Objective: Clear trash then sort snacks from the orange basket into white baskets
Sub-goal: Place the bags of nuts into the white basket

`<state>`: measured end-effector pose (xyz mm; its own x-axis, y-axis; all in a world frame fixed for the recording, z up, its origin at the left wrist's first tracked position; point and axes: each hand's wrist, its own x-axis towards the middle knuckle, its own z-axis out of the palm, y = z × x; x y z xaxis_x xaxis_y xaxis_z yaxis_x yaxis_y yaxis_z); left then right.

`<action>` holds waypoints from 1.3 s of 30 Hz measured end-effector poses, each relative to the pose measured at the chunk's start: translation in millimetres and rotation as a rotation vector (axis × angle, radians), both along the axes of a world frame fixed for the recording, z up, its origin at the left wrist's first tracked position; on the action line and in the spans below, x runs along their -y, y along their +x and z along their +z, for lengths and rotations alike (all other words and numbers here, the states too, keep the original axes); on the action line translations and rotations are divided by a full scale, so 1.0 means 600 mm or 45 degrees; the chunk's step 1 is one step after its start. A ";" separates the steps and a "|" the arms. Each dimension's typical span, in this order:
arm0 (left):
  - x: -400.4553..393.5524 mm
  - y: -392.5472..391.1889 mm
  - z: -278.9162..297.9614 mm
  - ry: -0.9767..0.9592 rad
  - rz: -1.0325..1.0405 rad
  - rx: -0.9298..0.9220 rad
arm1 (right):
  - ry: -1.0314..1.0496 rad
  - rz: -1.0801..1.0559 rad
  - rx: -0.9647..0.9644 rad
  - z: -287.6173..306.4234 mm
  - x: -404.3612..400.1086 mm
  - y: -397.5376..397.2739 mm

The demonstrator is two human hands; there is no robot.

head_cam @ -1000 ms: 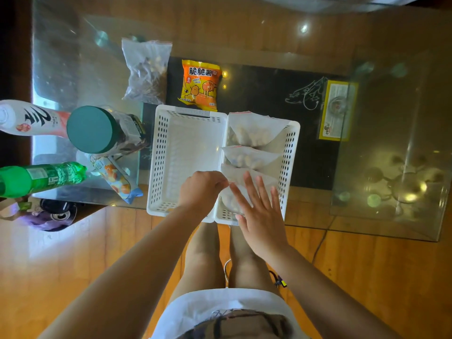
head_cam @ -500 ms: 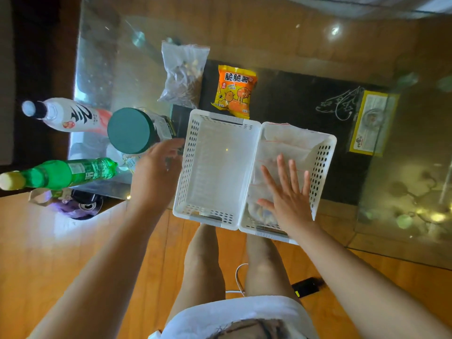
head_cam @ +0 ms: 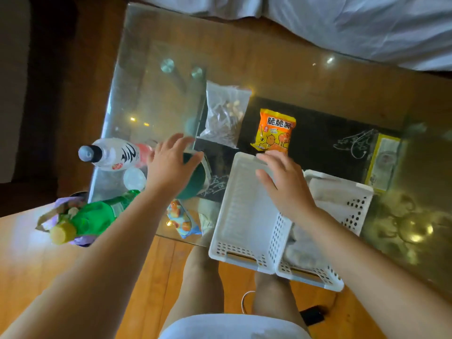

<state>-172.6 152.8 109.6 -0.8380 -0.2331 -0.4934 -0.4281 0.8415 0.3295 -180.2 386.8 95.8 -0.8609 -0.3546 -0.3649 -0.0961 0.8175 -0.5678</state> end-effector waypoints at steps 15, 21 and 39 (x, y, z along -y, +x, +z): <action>0.009 -0.008 -0.061 -0.211 -0.415 -0.256 | 0.475 0.021 0.288 -0.162 0.213 -0.296; 0.011 -0.008 -0.059 -0.188 -0.408 -0.252 | 0.652 0.068 0.073 -0.160 0.215 -0.302; 0.006 -0.006 -0.064 -0.199 -0.387 -0.308 | 0.124 -0.226 0.066 -0.030 0.160 -0.171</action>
<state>-176.2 149.3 71.1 -0.9677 -0.0139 -0.2519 -0.0786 0.9655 0.2485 -282.5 291.1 78.0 -0.8860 -0.1602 -0.4352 0.0813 0.8703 -0.4858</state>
